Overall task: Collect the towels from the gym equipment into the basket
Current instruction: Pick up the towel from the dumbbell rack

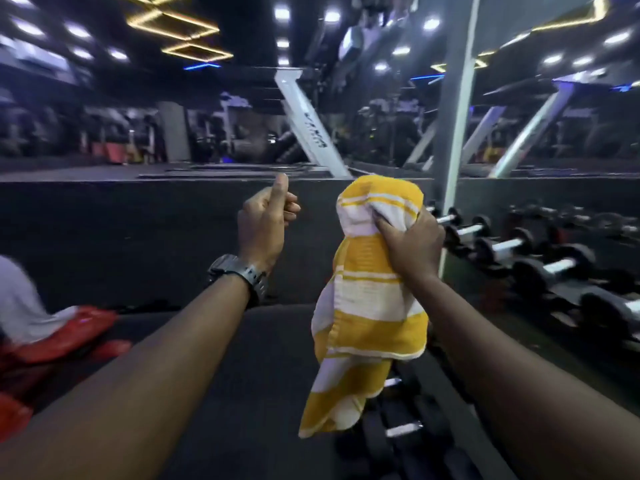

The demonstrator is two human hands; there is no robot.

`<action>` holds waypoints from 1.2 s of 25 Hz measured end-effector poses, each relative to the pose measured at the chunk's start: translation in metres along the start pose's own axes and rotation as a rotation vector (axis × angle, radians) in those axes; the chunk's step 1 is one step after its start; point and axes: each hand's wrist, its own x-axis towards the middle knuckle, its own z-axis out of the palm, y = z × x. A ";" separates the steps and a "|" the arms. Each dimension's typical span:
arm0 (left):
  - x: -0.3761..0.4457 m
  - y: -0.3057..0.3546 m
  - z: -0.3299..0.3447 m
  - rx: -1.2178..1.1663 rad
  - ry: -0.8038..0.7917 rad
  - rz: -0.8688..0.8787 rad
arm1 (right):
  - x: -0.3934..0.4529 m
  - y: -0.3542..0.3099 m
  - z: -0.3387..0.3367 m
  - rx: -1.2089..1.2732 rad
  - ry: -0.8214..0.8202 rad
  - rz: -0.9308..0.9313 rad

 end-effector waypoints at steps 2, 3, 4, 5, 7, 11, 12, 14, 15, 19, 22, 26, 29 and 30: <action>0.006 -0.010 -0.065 0.084 0.064 -0.011 | -0.020 -0.023 0.050 0.069 -0.061 0.012; 0.009 -0.013 -0.098 0.123 0.108 -0.021 | -0.032 -0.037 0.076 0.108 -0.104 0.024; 0.012 -0.014 -0.129 0.157 0.150 -0.026 | -0.044 -0.051 0.099 0.143 -0.153 0.033; 0.013 -0.015 -0.159 0.189 0.196 -0.032 | -0.057 -0.065 0.121 0.171 -0.203 0.041; 0.011 -0.014 -0.213 0.235 0.297 -0.040 | -0.085 -0.088 0.160 0.213 -0.287 0.031; -0.015 -0.013 -0.289 0.291 0.464 -0.062 | -0.138 -0.116 0.216 0.317 -0.446 -0.002; -0.024 -0.012 -0.304 0.321 0.502 -0.067 | -0.149 -0.123 0.226 0.339 -0.494 -0.002; -0.038 -0.004 -0.329 0.373 0.567 -0.072 | -0.170 -0.135 0.243 0.386 -0.570 -0.005; -0.043 0.001 -0.337 0.388 0.595 -0.074 | -0.178 -0.140 0.248 0.411 -0.597 -0.008; -0.060 0.012 -0.353 0.419 0.665 -0.082 | -0.197 -0.150 0.265 0.463 -0.659 -0.013; -0.069 0.010 -0.355 0.449 0.710 -0.090 | -0.204 -0.154 0.272 0.491 -0.676 -0.044; -0.072 0.005 -0.355 0.464 0.728 -0.099 | -0.210 -0.156 0.282 0.524 -0.705 -0.076; -0.070 -0.006 -0.358 0.469 0.757 -0.089 | -0.217 -0.160 0.300 0.542 -0.760 -0.089; -0.067 -0.011 -0.363 0.475 0.767 -0.086 | -0.221 -0.162 0.308 0.546 -0.778 -0.089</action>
